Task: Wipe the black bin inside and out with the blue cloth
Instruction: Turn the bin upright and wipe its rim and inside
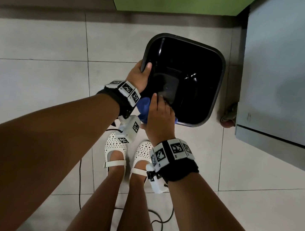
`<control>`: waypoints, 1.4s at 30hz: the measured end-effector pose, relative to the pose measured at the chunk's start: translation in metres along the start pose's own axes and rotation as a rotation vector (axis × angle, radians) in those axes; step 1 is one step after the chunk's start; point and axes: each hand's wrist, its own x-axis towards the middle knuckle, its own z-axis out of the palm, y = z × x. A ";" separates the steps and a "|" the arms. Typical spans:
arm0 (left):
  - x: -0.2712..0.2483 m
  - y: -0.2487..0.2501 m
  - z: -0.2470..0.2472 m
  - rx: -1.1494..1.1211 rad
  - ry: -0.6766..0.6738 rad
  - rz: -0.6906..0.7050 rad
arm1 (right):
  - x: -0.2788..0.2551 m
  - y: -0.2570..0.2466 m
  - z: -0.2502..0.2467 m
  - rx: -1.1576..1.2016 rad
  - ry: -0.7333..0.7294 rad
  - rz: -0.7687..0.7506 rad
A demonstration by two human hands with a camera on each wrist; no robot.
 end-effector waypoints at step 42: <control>0.003 -0.008 0.005 0.171 0.151 0.174 | 0.004 0.062 0.001 -0.248 0.189 -0.178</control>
